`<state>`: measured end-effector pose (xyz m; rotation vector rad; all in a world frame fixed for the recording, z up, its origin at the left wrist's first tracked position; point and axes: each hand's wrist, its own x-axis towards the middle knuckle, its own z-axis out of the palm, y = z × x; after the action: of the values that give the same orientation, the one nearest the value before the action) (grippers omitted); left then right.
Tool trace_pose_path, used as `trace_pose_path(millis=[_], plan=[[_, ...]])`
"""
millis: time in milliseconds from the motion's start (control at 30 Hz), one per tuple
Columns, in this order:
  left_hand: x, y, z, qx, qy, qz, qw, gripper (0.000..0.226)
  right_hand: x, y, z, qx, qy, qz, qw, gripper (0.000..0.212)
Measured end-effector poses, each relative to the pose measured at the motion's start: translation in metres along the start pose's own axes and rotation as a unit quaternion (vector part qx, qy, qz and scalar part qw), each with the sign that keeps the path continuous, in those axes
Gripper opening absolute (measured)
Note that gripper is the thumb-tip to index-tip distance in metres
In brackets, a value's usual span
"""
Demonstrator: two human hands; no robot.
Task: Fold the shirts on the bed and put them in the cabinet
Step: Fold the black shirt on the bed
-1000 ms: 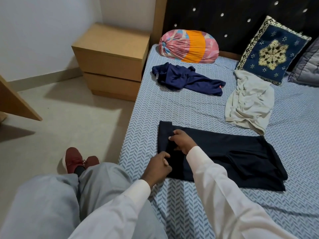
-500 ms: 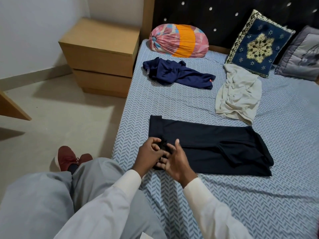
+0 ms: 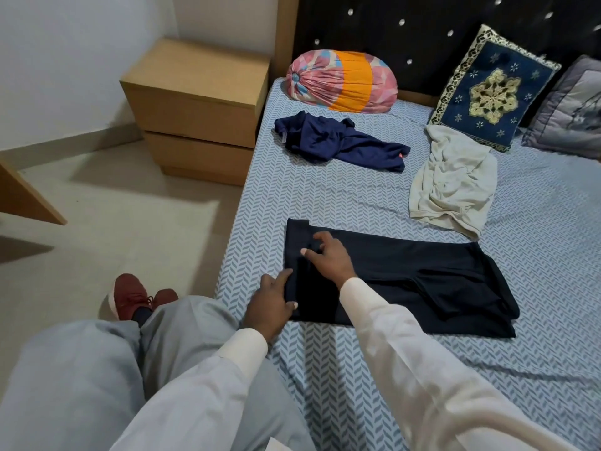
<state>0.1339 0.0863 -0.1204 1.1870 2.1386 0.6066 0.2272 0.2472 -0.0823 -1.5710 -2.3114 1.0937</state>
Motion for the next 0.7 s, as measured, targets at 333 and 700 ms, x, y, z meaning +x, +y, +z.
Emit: trace_pose_path(millis=[333,700], plan=[[0.002,-0.007,0.002,-0.01,-0.008,0.021,1.0,0.052,0.01,0.009,0.015,0.052,0.049,0.096,0.993,0.046],[0.003,0.012,-0.001,-0.027,-0.013,-0.094,0.995,0.052,0.016,-0.017,0.023,-0.066,0.06,-0.022,0.996,0.044]])
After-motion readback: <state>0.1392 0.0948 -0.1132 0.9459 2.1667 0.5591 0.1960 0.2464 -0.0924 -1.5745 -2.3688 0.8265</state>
